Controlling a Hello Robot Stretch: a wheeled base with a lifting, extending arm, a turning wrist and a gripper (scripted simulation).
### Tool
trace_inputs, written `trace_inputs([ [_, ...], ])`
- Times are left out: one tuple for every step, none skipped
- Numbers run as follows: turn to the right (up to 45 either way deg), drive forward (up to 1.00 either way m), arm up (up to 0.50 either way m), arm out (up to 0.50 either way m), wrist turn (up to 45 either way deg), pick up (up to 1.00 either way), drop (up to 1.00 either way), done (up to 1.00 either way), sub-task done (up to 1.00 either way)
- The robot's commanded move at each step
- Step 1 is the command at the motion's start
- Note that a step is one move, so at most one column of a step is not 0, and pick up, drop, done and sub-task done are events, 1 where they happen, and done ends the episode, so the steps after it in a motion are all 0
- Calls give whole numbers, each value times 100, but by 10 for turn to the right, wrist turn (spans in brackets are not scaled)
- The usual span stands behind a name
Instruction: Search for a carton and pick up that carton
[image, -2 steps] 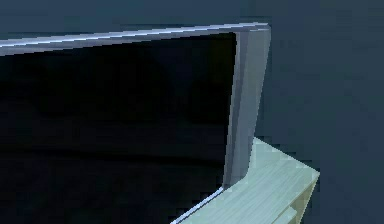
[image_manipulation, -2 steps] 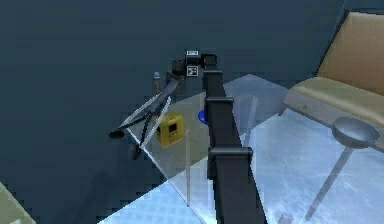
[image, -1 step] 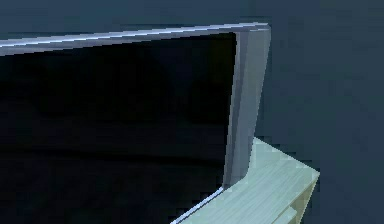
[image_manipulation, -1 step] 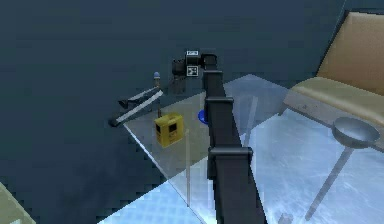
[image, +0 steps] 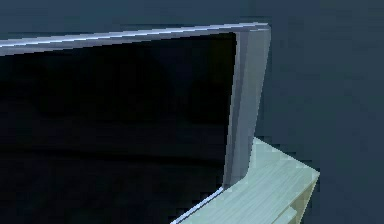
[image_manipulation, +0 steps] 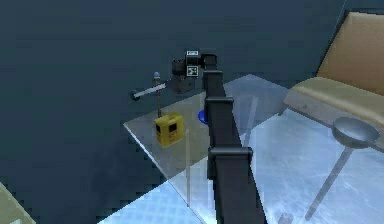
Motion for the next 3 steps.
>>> trace_inputs([
  [0,0,0,0,120,0,0,0,0],
  [0,0,-30,0,0,0,0,0,0],
  [0,0,0,0,0,100,0,0,0],
])
